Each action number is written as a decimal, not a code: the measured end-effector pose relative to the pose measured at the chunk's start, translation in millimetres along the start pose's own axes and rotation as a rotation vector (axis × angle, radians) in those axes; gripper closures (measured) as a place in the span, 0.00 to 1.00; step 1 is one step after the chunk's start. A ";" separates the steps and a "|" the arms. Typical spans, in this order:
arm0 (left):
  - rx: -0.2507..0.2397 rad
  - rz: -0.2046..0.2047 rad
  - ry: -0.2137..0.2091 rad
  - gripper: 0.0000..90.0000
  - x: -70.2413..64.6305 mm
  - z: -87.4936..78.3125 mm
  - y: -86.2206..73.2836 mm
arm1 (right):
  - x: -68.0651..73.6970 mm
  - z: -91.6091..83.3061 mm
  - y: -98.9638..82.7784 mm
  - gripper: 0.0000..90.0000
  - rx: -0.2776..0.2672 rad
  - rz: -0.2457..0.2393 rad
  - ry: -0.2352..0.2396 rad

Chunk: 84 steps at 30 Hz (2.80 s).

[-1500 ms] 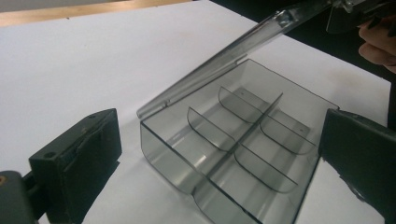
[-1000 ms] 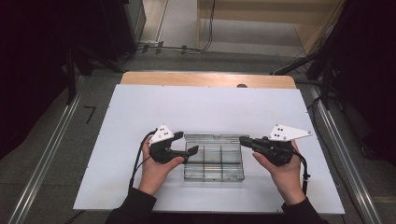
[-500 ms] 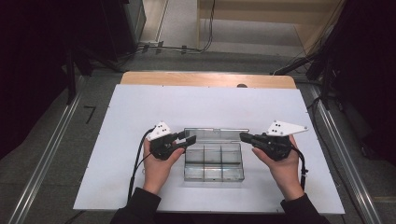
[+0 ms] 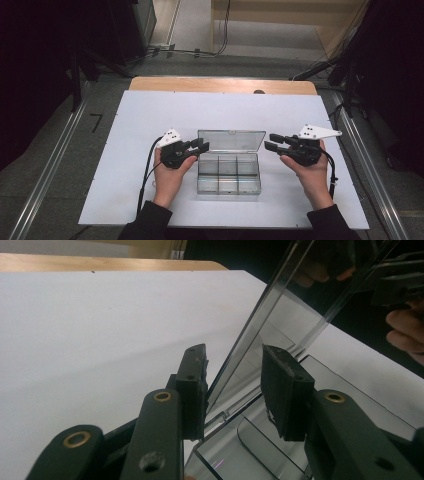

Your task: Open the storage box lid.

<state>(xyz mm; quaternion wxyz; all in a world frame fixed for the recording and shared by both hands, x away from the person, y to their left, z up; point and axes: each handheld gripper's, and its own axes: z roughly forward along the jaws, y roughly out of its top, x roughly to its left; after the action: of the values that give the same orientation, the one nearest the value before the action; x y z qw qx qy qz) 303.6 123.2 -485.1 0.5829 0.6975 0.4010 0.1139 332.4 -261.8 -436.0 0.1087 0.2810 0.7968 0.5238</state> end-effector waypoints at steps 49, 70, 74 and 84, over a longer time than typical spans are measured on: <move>0.023 -0.112 0.054 0.79 7.3 2.8 -9.4 | 7.0 59.0 -36.1 0.79 -0.001 0.230 0.040; 0.042 -0.154 0.073 0.76 9.0 6.8 -14.0 | 5.1 65.1 -42.3 0.70 -0.012 0.235 0.033; 0.055 -0.162 0.089 0.73 9.4 8.8 -16.4 | 5.5 67.4 -44.6 0.65 -0.004 0.233 0.011; 0.082 -0.175 0.100 0.66 9.3 12.7 -19.8 | 3.2 69.3 -46.4 0.60 0.011 0.259 -0.006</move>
<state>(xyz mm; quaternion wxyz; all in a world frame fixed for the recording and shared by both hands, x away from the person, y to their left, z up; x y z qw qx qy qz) 309.2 120.4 -509.6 0.5410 0.6764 0.4933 0.0805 346.7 -220.0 -506.8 0.0409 0.3836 0.7565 0.5281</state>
